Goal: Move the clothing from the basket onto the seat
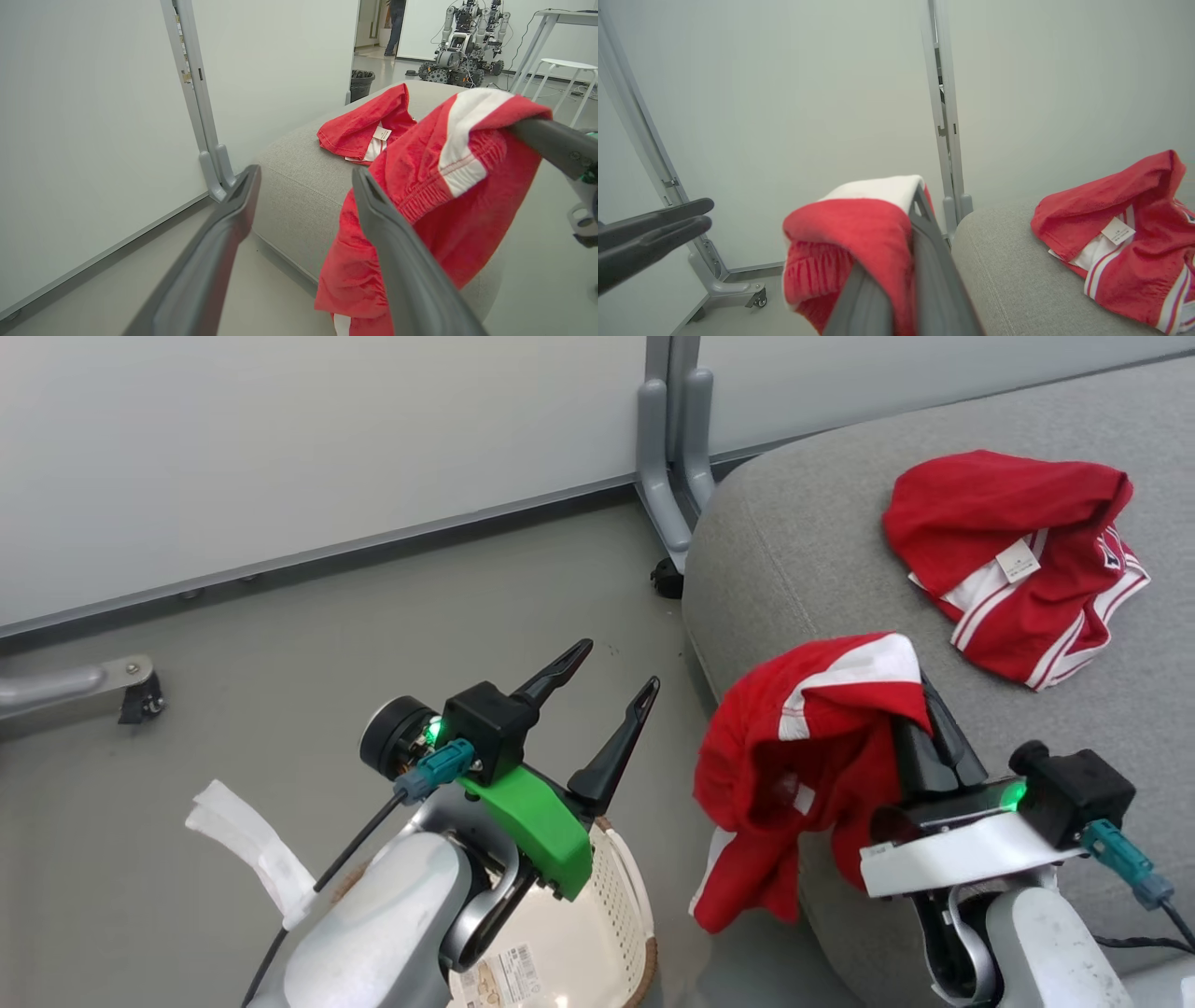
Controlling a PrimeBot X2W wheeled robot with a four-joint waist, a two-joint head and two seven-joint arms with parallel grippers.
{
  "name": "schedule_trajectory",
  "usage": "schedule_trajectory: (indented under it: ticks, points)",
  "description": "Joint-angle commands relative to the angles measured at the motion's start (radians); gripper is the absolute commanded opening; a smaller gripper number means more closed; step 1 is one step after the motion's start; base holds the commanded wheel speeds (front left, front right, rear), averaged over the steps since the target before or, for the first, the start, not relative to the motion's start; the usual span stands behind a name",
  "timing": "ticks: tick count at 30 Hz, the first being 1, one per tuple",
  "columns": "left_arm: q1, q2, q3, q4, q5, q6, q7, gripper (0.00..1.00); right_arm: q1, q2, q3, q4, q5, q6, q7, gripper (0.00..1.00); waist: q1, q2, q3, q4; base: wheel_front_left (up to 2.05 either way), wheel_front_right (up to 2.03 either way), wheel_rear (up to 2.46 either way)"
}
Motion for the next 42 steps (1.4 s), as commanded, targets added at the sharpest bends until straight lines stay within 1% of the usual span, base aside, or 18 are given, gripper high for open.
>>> schedule_trajectory:
  ticks: [1,5,10,15,19,22,28,32,36,39,42]
  points:
    - [-0.004,0.008,-0.001,-0.006,0.0,0.003,-0.005,1.0,-0.012,-0.003,-0.008,-0.023,0.003,-0.001,-0.003,0.0,0.0,0.0,0.043,-0.062,0.0,0.0,0.0]
    - [-0.028,0.017,-0.005,-0.023,0.009,-0.001,-0.005,1.0,-0.027,-0.002,-0.032,-0.095,0.001,-0.001,-0.003,0.0,0.0,0.0,0.097,-0.139,0.0,0.0,0.0]
    - [-0.052,0.029,-0.011,-0.043,0.02,-0.007,-0.006,1.0,-0.023,0.001,-0.061,-0.161,-0.011,-0.001,-0.003,0.0,0.0,0.0,0.161,-0.219,0.0,0.0,0.0]
    - [-0.062,0.042,-0.024,-0.049,0.022,-0.013,0.002,1.0,-0.007,0.005,-0.097,-0.203,-0.003,-0.001,-0.003,0.0,0.0,0.0,0.201,-0.271,0.0,0.0,0.0]
    - [-0.073,0.044,-0.035,-0.061,0.026,-0.017,0.011,1.0,-0.044,0.006,-0.119,-0.214,-0.005,-0.001,-0.003,0.0,0.0,0.0,0.238,-0.286,0.0,0.0,0.0]
    - [-0.09,0.045,-0.045,-0.082,0.033,-0.02,0.018,1.0,-0.089,0.006,-0.147,-0.217,-0.025,-0.001,-0.003,0.0,0.0,0.0,0.279,-0.274,0.0,0.0,0.0]
    - [-0.142,0.067,-0.054,-0.156,0.049,-0.026,0.046,1.0,-0.256,-0.022,-0.248,-0.221,-0.041,-0.001,-0.003,0.0,0.0,0.0,0.403,-0.201,0.0,0.0,0.0]
    - [-0.176,0.087,-0.056,-0.218,0.06,-0.028,0.072,1.0,-0.411,-0.075,-0.332,-0.182,-0.021,-0.001,-0.003,0.0,0.0,0.0,0.496,-0.151,0.0,0.0,0.0]
    - [-0.205,0.109,-0.06,-0.27,0.072,-0.031,0.093,1.0,-0.581,-0.154,-0.423,-0.099,0.003,-0.001,-0.003,0.0,0.0,0.0,0.586,-0.107,0.0,0.0,0.0]
    - [-0.23,0.115,-0.063,-0.299,0.08,-0.034,0.104,1.0,-0.687,-0.213,-0.488,-0.041,-0.011,-0.001,-0.003,0.0,0.0,0.0,0.651,-0.074,0.0,0.0,0.0]
    - [-0.246,0.124,-0.063,-0.31,0.085,-0.036,0.105,1.0,-0.754,-0.255,-0.539,0.028,-0.028,-0.001,-0.003,0.0,0.0,0.0,0.695,-0.053,0.0,0.0,0.0]
